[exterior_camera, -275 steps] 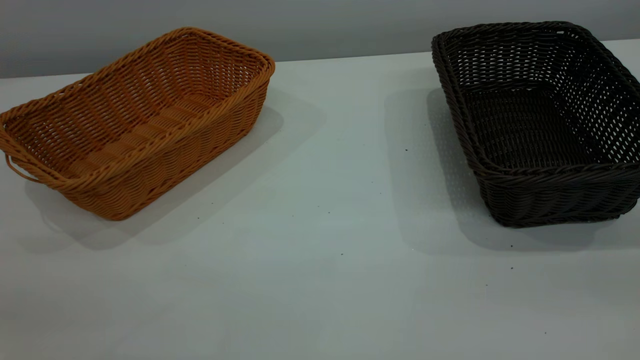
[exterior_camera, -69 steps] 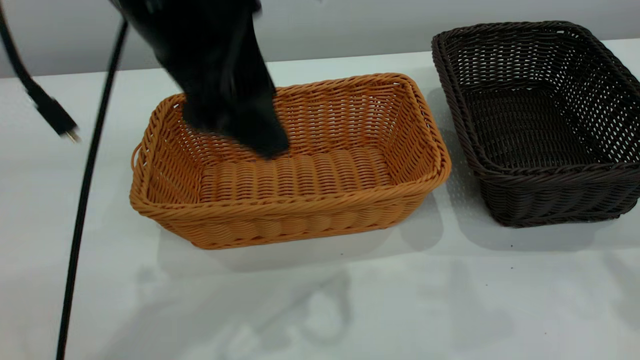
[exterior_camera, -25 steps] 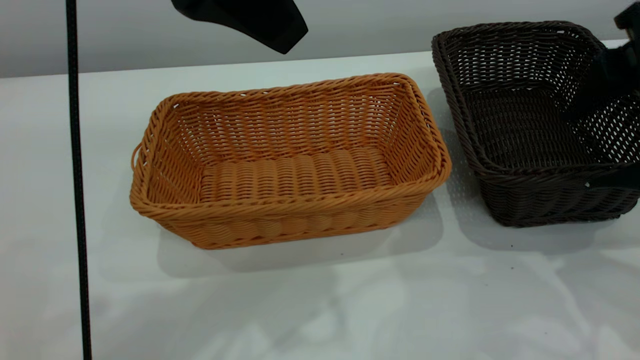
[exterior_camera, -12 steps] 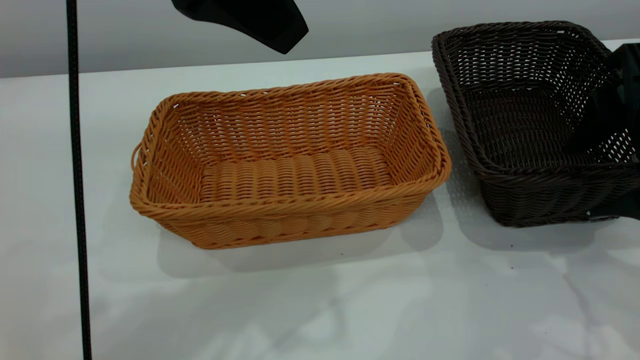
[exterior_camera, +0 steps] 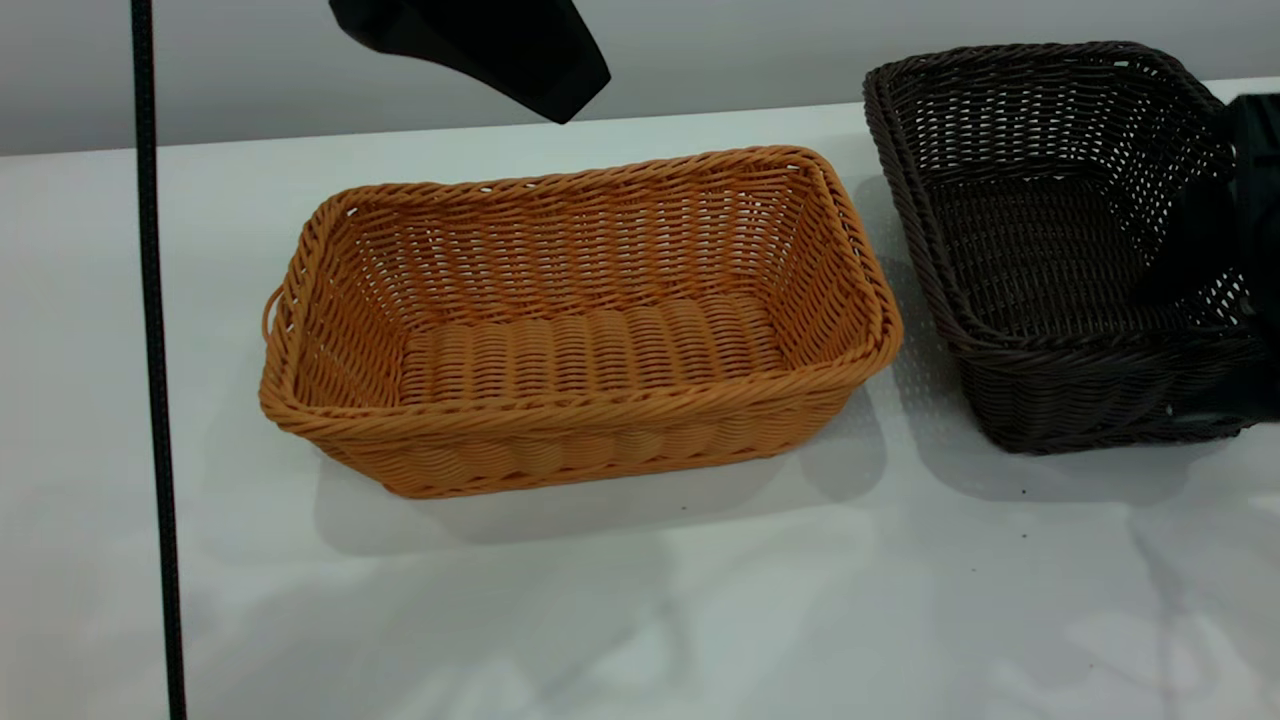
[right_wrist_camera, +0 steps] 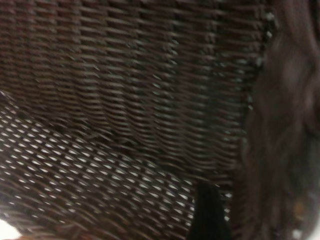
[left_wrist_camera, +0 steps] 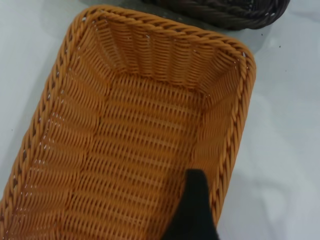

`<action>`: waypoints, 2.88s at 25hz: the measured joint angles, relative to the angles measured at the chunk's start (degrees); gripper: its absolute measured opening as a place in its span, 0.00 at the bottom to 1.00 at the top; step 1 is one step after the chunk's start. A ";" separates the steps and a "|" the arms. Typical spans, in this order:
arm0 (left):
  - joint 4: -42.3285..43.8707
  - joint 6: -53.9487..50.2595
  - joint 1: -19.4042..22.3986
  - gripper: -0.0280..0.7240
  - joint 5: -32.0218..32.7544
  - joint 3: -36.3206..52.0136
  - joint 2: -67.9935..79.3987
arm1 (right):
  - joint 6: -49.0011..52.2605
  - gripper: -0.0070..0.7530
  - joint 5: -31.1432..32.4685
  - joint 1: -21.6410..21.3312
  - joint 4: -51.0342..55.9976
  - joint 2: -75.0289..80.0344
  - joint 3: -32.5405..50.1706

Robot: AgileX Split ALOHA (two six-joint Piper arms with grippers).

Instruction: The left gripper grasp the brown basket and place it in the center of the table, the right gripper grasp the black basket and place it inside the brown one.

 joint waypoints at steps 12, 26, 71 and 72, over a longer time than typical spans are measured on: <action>-0.05 0.00 0.00 0.76 0.72 0.00 0.00 | -0.14 0.61 -0.76 0.00 0.04 6.64 -2.91; 0.00 0.00 0.00 0.76 1.31 0.00 0.00 | 0.03 0.31 -4.88 -0.17 0.39 11.73 -2.91; -0.14 0.03 0.00 0.76 -5.39 0.00 -10.59 | -30.73 0.17 44.18 -29.74 -33.27 -7.70 -24.62; -0.24 -0.13 0.00 0.76 -5.39 0.00 -11.23 | -30.73 0.17 45.68 -29.70 -34.24 -7.70 -25.50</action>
